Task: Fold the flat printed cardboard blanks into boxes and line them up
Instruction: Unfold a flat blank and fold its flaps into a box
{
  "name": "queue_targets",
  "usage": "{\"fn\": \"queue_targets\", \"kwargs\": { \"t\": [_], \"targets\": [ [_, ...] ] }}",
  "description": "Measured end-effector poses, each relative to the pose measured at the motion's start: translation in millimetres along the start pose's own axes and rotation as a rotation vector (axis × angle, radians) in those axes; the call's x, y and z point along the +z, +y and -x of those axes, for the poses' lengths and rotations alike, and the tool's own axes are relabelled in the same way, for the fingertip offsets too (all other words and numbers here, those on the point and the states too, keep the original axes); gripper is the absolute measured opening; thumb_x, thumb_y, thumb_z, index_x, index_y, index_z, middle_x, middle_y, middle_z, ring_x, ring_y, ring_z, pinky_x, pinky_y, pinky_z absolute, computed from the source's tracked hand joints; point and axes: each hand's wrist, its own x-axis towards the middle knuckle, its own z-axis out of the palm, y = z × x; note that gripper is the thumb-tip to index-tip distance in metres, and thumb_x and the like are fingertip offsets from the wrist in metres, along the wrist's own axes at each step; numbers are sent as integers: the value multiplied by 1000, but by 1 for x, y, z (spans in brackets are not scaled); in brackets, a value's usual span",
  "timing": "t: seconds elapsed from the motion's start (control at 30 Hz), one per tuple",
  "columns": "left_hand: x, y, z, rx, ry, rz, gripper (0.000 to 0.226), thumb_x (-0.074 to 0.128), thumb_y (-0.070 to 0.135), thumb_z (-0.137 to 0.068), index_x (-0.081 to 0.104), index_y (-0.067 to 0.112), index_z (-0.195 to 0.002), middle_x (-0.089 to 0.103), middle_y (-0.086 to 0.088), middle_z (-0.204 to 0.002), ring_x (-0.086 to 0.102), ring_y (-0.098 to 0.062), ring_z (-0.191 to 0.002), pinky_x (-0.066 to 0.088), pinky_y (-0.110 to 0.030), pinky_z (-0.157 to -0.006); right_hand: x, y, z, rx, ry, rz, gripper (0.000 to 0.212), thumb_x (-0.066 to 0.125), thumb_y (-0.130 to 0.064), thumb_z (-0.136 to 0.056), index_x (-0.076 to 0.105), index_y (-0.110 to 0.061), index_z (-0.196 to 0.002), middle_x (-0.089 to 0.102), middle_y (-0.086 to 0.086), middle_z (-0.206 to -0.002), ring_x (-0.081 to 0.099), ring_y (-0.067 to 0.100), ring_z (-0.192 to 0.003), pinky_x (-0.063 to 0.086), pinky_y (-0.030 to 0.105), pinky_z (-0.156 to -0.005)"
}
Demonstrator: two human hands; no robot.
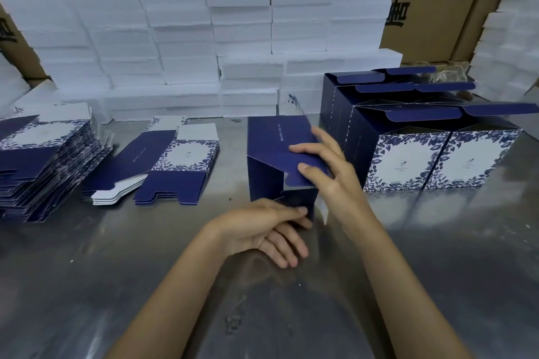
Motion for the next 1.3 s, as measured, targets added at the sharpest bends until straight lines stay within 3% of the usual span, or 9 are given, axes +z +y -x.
{"fn": "queue_targets", "kwargs": {
  "t": [0.1,0.17,0.27,0.37,0.47,0.57,0.77,0.97,1.3],
  "targets": [
    [-7,4,8,-62,87,-278,38,49,34,-105,70,4,-95,69,-11,-60,65,-18,-46,52,-24,-43,4,-1,2,-11,-43,105,32,61,0,-96,68,-20,-120,38,-9,-155,34,0,-144,27,36,-122],
    [-16,7,14,-76,366,-494,39,46,27,-104,68,7,-79,61,-5,-46,57,-16,-37,46,-21,-41,3,-1,1,-8,-38,110,32,62,-2,-96,68,-23,-120,38,-11,-154,35,-1,-143,29,38,-121],
    [-30,6,22,-13,980,-792,33,48,28,-94,65,8,-73,64,-9,-67,63,-30,-67,46,-31,-62,4,0,1,-13,-32,138,31,63,-6,-97,68,-24,-122,37,-11,-155,35,1,-144,31,39,-120],
    [-32,7,20,331,1319,-668,19,46,31,-98,60,18,-94,61,1,-94,55,-29,-89,37,-35,-71,6,0,1,-22,-20,154,32,65,-6,-96,68,-24,-123,38,-12,-153,36,2,-143,32,39,-119],
    [-28,10,13,735,1153,-452,27,56,34,-98,57,25,-124,53,14,-121,49,-10,-121,43,-31,-93,5,-2,1,-27,-12,144,34,67,-2,-94,70,-23,-120,41,-9,-150,39,3,-141,35,35,-118],
    [-21,5,4,809,922,-516,40,64,29,-96,59,23,-136,49,14,-144,35,-4,-141,26,-18,-115,5,-4,2,-31,-9,129,35,69,3,-91,71,-20,-117,45,-5,-146,43,6,-138,41,32,-113],
    [-15,6,3,890,971,-454,25,76,20,-87,76,23,-112,64,10,-125,46,-8,-127,29,-12,-106,3,-7,0,-16,53,108,30,77,-4,-86,75,-28,-104,51,-8,-131,46,10,-133,40,39,-113],
    [-11,8,4,842,913,-335,23,78,23,-84,75,36,-103,62,14,-123,42,-8,-127,30,-8,-100,9,-10,1,-6,106,172,26,80,-15,-85,74,-38,-95,50,-19,-128,41,5,-130,23,-7,-86],
    [-6,12,-1,847,889,-205,23,79,22,-83,73,43,-90,62,16,-117,45,-13,-126,33,-6,-95,12,-6,-3,-24,165,102,28,80,-11,-84,71,-38,-82,55,-9,-127,46,18,-131,28,1,-94]
  ]
}}
